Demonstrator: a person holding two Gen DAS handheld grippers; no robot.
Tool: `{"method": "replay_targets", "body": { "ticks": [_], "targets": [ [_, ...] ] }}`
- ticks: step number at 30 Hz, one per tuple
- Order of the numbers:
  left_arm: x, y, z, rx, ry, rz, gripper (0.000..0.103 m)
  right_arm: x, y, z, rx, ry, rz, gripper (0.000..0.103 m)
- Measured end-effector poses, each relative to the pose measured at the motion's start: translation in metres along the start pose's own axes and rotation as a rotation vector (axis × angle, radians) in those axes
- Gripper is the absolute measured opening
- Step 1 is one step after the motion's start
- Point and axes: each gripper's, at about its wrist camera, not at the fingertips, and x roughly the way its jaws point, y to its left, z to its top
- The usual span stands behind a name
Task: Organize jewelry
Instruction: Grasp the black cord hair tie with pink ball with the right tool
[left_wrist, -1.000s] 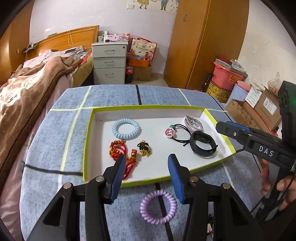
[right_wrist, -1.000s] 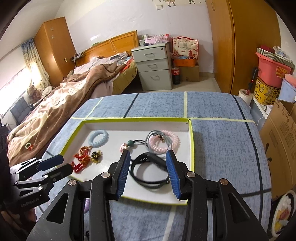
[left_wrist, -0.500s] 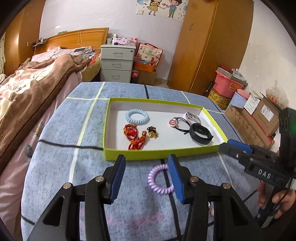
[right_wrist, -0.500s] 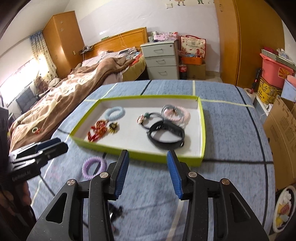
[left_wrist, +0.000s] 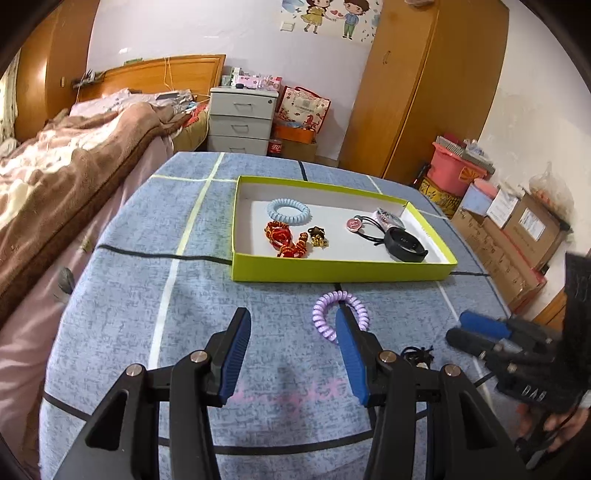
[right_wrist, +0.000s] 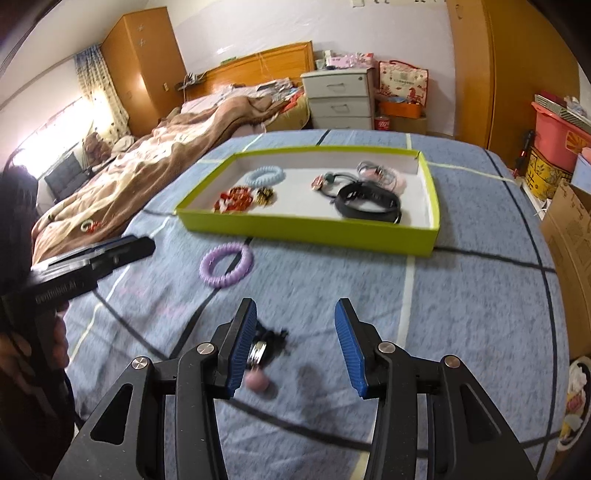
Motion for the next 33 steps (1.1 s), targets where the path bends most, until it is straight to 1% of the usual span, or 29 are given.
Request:
{"method": "replay_targets", "body": {
  "ticks": [3, 8, 10, 14, 23, 27, 28, 29, 31, 33],
  "targets": [
    [-0.001, 0.0, -0.005, 0.012, 0.004, 0.014, 0.05, 0.004, 0.006, -0.005, -0.011, 0.022, 0.003, 0.045],
    [-0.003, 0.002, -0.014, 0.009, 0.013, 0.004, 0.05, 0.013, 0.016, -0.013, -0.032, 0.058, 0.005, 0.045],
    [-0.003, 0.003, -0.017, 0.015, 0.015, 0.012, 0.05, 0.016, 0.021, -0.014, -0.049, 0.073, -0.001, 0.045],
    [-0.003, 0.006, -0.02, 0.004, 0.024, 0.001, 0.05, 0.022, 0.028, -0.016, -0.067, 0.101, -0.026, 0.045],
    [-0.002, 0.014, -0.024, -0.023, 0.033, -0.008, 0.05, 0.029, 0.034, -0.017, -0.107, 0.1, -0.095, 0.045],
    [-0.001, 0.015, -0.024, -0.025, 0.038, -0.015, 0.05, 0.029, 0.037, -0.018, -0.121, 0.095, -0.112, 0.045],
    [-0.001, 0.015, -0.024, -0.026, 0.041, -0.018, 0.05, 0.028, 0.037, -0.018, -0.122, 0.094, -0.115, 0.043],
    [-0.001, 0.015, -0.024, -0.027, 0.042, -0.022, 0.05, 0.028, 0.039, -0.018, -0.123, 0.093, -0.116, 0.036],
    [0.0, 0.016, -0.023, -0.034, 0.045, -0.035, 0.05, 0.026, 0.04, -0.02, -0.129, 0.089, -0.118, 0.027],
    [0.002, 0.017, -0.024, -0.046, 0.052, -0.051, 0.05, 0.025, 0.04, -0.021, -0.13, 0.089, -0.117, 0.025]
  ]
}}
